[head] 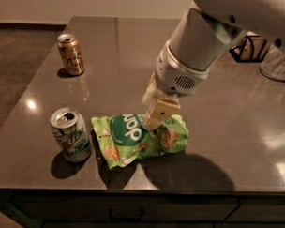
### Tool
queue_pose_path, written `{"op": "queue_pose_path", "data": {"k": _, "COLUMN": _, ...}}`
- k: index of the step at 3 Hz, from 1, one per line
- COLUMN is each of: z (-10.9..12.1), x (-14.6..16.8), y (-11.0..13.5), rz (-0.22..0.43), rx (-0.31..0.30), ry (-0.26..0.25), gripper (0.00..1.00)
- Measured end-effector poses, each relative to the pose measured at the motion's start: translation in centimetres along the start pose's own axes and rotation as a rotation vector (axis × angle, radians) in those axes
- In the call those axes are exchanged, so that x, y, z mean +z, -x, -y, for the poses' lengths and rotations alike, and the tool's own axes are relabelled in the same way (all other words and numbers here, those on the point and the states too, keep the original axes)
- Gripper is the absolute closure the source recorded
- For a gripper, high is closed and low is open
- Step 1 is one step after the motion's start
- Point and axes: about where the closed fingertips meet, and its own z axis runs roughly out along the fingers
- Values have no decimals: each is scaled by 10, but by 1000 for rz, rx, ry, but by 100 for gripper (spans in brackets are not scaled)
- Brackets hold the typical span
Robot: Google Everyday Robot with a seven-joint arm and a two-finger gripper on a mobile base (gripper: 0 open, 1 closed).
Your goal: Move green rice chip bag near 7up can
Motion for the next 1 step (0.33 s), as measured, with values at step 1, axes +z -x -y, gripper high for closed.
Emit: {"op": "queue_pose_path", "data": {"k": 1, "z": 0, "x": -1, "y": 1, "rz": 0, "rx": -2, "ry": -4, "gripper": 0}}
